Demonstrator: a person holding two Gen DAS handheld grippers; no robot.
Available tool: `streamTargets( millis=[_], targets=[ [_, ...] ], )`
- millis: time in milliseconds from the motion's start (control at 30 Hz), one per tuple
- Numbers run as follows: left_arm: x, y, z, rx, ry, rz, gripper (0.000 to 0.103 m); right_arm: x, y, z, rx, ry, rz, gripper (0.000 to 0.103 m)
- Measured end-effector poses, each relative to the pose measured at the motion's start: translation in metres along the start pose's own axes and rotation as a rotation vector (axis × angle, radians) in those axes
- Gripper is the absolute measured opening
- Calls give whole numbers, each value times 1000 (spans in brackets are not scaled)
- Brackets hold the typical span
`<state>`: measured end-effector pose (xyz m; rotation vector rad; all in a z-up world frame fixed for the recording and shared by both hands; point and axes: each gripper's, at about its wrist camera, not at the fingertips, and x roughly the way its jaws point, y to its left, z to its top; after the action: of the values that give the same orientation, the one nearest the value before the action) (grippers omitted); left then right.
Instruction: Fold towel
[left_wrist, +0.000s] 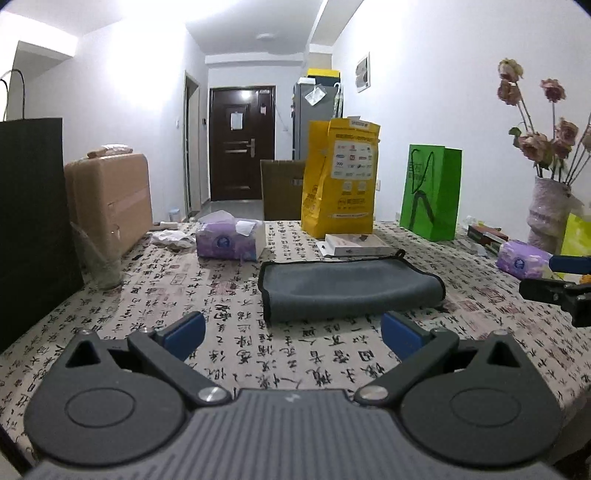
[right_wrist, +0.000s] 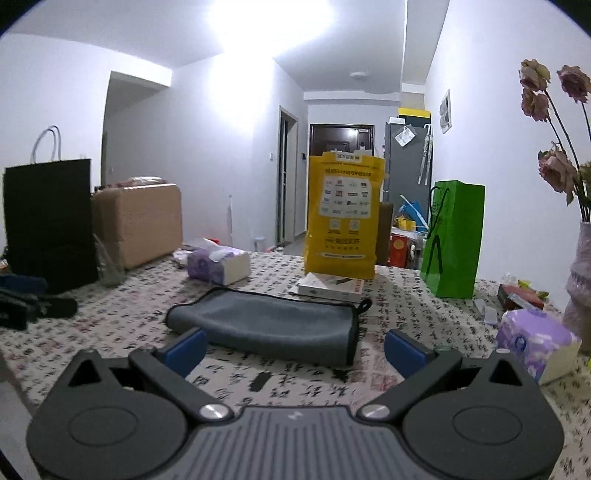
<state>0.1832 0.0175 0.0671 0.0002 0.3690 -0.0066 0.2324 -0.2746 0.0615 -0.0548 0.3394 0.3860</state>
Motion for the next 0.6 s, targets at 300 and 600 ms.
streamTargets(
  millis=[300,600],
  targets=[
    [-40,-8,-22,10,-35,25,103,-38,15,-23,24,-19,0,103],
    [-82,-4,-45,21,-71,65,103,-68,34,-53,46,1,-10,103]
  ],
)
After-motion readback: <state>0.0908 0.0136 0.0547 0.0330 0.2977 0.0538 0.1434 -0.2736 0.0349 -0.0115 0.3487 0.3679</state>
